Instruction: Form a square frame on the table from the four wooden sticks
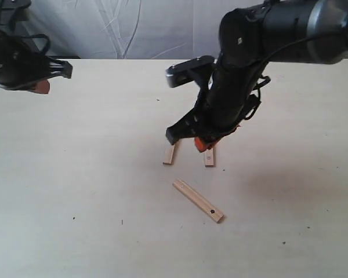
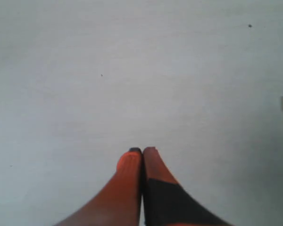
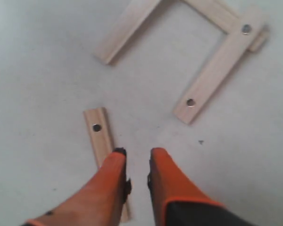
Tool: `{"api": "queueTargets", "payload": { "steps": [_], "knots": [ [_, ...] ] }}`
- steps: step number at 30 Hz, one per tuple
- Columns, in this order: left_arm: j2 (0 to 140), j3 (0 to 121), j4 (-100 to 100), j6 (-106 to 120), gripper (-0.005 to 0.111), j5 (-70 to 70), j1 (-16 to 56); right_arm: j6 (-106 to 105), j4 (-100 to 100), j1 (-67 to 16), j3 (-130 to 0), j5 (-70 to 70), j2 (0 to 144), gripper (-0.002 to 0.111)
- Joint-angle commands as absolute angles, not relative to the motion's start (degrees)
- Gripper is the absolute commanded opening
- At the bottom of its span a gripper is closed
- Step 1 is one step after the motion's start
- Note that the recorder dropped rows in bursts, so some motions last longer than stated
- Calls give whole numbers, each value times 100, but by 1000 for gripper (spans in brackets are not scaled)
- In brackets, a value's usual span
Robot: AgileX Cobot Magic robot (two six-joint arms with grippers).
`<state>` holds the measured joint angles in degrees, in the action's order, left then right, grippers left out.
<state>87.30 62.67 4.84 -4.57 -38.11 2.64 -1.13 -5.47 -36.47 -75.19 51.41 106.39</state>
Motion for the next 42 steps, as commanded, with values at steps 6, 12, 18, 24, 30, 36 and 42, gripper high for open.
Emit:
{"api": "queueTargets", "payload": {
  "steps": [6,12,18,24,30,36,42],
  "knots": [
    [8020,5840,3629,2478,0,-3619,-343,-810,-587,-4109,-7448,5161,11052,38],
    [8007,5840,3683,2478,0,-3549,-343,-1351,-767,-4123,-6564,4343,11052,38],
    [8007,5840,3697,2478,0,-3539,-343,-1852,-1195,-4123,-6465,3904,11061,42],
    [8007,5840,3697,2464,0,-3541,-343,-1978,-1094,-4123,-6465,4012,11307,43],
    [8007,5840,3705,2463,0,-3478,-343,-2103,-1069,-4123,-6465,4191,11418,15],
    [8007,5840,3749,2463,0,-3466,-343,-2221,-480,-4108,-6763,4359,11201,0],
    [8007,5840,3805,2463,0,-3466,-333,-4057,-766,-3636,-7789,4795,11267,-1]
  ]
}}
